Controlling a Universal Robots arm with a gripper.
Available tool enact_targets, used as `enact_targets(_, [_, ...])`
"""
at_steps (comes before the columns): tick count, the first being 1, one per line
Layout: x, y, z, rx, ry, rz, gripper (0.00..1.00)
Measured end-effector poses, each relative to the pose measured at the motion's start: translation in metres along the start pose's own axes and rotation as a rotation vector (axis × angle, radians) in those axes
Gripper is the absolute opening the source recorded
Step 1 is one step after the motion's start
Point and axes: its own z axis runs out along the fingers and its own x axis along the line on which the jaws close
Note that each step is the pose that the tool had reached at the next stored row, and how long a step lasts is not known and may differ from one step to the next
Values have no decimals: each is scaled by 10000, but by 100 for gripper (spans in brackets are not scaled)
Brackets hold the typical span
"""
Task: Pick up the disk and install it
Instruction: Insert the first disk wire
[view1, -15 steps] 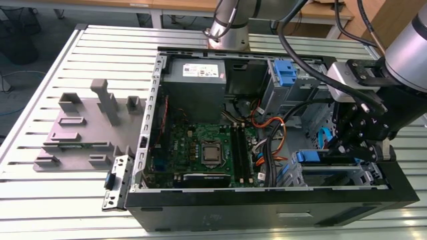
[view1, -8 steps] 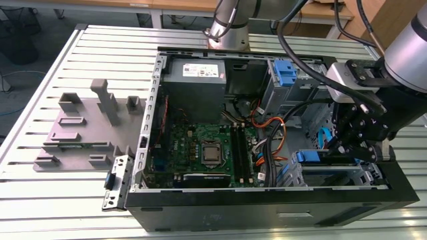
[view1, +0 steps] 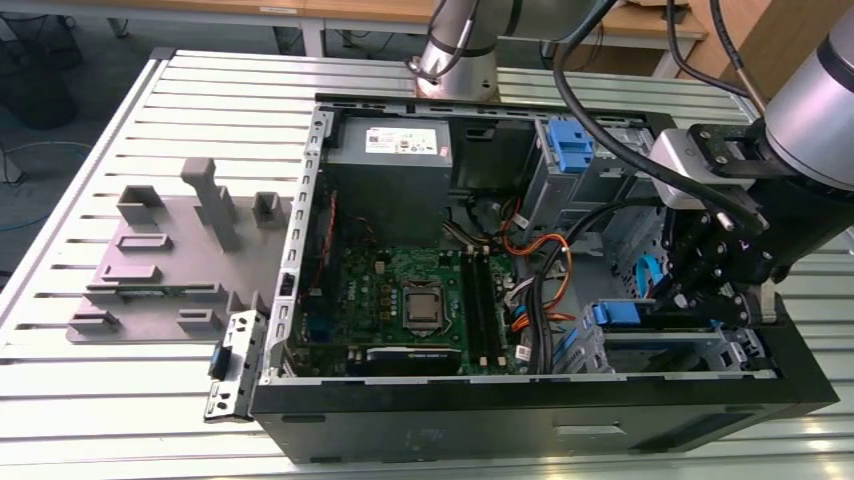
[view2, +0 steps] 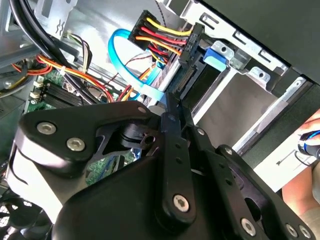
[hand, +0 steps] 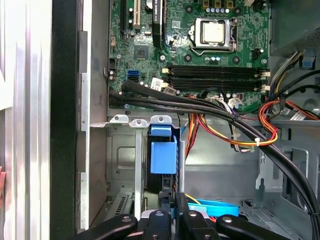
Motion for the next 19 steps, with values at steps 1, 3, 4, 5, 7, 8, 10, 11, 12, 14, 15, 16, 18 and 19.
enact_targets(1, [0,0,0,0,1,-1,16])
enact_targets(3, [0,0,0,0,0,0,16])
enact_targets(4, [0,0,3,0,0,0,16])
enact_targets(5, [0,0,10,0,-3,0,16])
enact_targets(7, [1,0,23,2,-1,-1,16])
enact_targets(8, [0,0,28,3,1,-1,16])
enact_targets(10, [1,0,34,3,4,0,16])
enact_targets(11, [1,0,35,3,4,-1,16])
enact_targets(12, [1,0,36,3,3,-1,16])
enact_targets(14, [1,0,38,4,0,0,16])
enact_targets(15, [1,0,38,3,0,-1,16])
enact_targets(16, [1,0,38,3,1,-1,16])
enact_targets(18, [1,0,40,3,-3,0,17])
enact_targets(19, [1,0,40,4,-4,-1,23])
